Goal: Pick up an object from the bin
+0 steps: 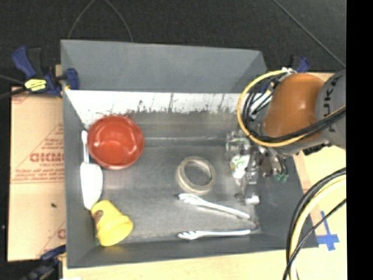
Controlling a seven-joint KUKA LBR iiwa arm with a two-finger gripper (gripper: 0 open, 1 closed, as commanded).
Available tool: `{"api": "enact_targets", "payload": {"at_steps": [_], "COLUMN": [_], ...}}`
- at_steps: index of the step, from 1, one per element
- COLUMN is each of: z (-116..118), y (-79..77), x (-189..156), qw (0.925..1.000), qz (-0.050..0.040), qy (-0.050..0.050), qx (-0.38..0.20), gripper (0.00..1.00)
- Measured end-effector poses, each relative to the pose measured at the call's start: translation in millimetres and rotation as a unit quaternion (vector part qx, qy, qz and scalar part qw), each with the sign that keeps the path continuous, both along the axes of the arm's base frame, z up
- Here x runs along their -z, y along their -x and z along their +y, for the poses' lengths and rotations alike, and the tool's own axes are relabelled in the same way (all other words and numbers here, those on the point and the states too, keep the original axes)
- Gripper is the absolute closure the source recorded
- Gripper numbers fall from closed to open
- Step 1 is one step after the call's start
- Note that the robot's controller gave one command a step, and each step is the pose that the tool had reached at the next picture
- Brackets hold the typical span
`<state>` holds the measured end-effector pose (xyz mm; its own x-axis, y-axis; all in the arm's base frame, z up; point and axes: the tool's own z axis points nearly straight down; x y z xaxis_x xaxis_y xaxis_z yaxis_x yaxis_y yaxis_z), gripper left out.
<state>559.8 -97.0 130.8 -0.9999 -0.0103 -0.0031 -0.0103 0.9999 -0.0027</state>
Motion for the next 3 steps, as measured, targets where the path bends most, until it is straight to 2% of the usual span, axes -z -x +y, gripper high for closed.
{"api": "enact_targets", "payload": {"at_steps": [1, 2, 3], "z": [0, 21, 34], "y": [0.0, 8.1, 11.5], "x": [0, 11, 10], "qw": [1.0000, 0.9998, 1.0000], "qz": [0.0000, -0.0031, 0.0015], "qy": [0.000, 0.001, -0.003], "qx": [0.000, 0.017, 0.006], "gripper": [0.00, 0.00, 0.00]}}
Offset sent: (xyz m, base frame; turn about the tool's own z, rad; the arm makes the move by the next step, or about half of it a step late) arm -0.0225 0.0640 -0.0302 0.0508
